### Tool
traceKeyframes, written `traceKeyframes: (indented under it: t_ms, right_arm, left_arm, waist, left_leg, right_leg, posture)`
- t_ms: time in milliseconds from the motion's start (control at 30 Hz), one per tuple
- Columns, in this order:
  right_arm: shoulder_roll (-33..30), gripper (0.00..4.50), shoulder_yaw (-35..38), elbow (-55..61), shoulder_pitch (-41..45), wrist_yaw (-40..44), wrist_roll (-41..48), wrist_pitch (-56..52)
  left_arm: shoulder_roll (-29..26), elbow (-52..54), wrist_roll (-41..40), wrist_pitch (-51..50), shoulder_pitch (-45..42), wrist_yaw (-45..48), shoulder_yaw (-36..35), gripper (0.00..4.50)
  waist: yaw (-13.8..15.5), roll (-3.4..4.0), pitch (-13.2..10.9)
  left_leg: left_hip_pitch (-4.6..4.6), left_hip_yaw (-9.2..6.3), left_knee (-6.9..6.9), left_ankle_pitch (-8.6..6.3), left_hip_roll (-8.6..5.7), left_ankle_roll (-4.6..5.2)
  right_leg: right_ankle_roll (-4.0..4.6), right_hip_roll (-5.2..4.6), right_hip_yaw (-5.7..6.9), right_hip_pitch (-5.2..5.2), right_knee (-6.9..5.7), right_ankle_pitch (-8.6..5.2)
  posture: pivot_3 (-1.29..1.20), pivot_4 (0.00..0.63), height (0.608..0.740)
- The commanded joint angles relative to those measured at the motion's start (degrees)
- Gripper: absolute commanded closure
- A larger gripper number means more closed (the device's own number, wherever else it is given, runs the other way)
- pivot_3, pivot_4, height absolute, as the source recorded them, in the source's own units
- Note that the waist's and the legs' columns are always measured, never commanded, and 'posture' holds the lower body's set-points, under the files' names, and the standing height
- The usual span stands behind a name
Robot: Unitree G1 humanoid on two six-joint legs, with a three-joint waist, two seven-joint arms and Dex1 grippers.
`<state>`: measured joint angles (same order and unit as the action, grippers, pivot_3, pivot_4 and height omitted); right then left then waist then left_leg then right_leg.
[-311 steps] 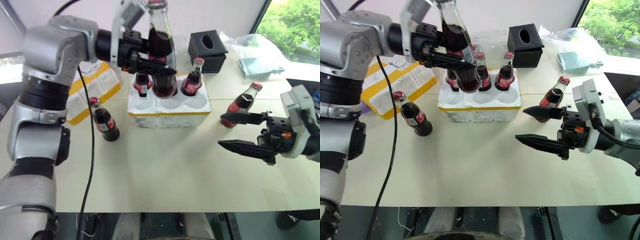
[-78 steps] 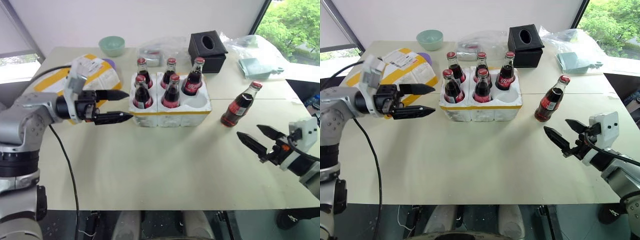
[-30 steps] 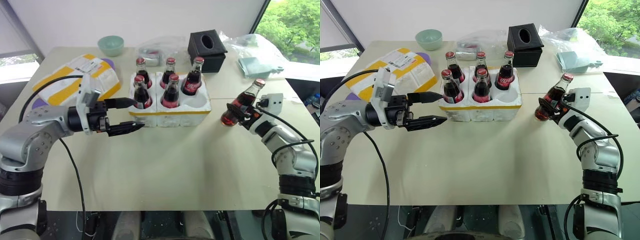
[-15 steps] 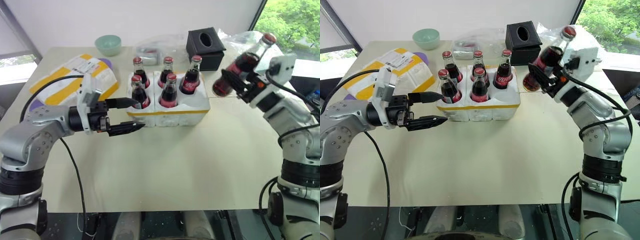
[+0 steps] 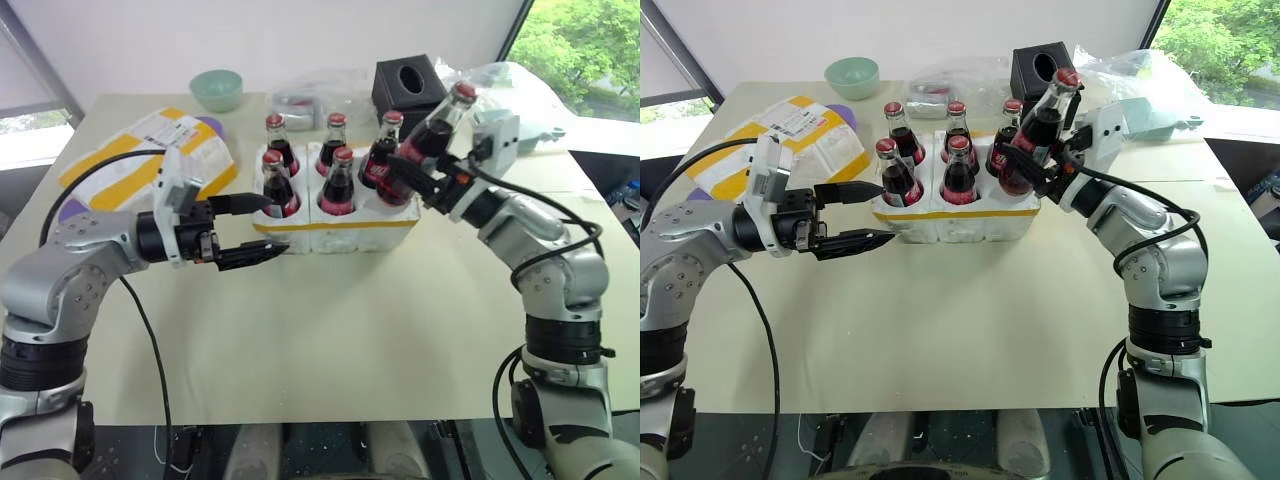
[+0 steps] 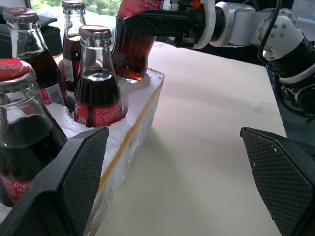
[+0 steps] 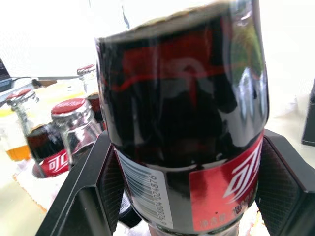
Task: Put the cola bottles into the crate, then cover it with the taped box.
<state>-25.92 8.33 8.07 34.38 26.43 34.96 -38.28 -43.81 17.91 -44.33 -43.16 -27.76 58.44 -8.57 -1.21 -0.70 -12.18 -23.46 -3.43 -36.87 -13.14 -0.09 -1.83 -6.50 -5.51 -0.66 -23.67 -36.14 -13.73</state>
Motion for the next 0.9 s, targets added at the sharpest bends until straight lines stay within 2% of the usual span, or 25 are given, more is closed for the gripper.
traceKeyframes:
  t_ms: [33, 567, 633, 700, 900]
  right_arm:
    - [0.7, 1.68, -0.1, 1.1, 1.2, 1.2, 0.1, 1.4]
    - [0.4, 1.68, -3.6, -8.1, 1.5, 4.5, -6.8, 1.9]
    - [0.7, 0.64, -3.7, -9.0, 1.7, 4.6, -7.2, 1.7]
    - [1.3, 0.07, -3.3, -9.7, 2.0, 4.3, -7.1, 1.0]
    - [0.5, 0.07, -2.3, -7.0, 1.2, 3.7, -6.8, -0.1]
  left_arm:
    - [-0.5, 1.2, -0.2, 1.3, 0.1, -0.7, -1.5, 0.00]
    - [-0.5, 1.0, -0.1, 1.9, -0.1, -1.6, -1.4, 0.00]
    - [-0.5, 0.9, 0.0, 2.1, -0.2, -1.6, -1.3, 0.00]
    - [-0.5, 0.8, 0.2, 2.4, -0.2, -1.8, -1.2, 0.00]
    - [-0.8, 0.3, 0.7, 2.9, 0.3, -2.6, -1.8, 0.00]
  waist:
    - [0.1, 0.01, 0.0]
    - [0.1, -0.01, 0.0]
    - [0.1, -0.01, 0.0]
    - [0.1, -0.03, 0.0]
    - [0.1, -0.04, 0.0]
  left_leg:
    - [0.00, 0.00, 0.00, 0.00, 0.00, 0.00]
    - [-0.05, 0.01, 0.00, 0.00, 0.00, 0.00]
    - [-0.01, 0.01, -0.01, 0.00, 0.00, -0.01]
    - [0.05, 0.01, -0.02, 0.00, 0.00, -0.01]
    - [0.06, 0.01, -0.03, 0.01, 0.00, -0.01]
  right_leg:
    - [0.00, 0.00, 0.00, 0.00, 0.00, 0.00]
    - [-0.04, 0.00, -0.01, -0.03, 0.01, 0.03]
    - [-0.01, 0.00, -0.01, 0.00, 0.01, 0.02]
    - [0.02, 0.00, -0.01, 0.06, 0.01, 0.01]
    - [0.11, 0.00, -0.01, 0.08, 0.00, -0.04]
  posture:
    - [0.00, 0.150, 0.739]
    - [0.00, 0.150, 0.739]
    - [0.00, 0.150, 0.739]
    - [0.00, 0.150, 0.739]
    - [0.00, 0.150, 0.739]
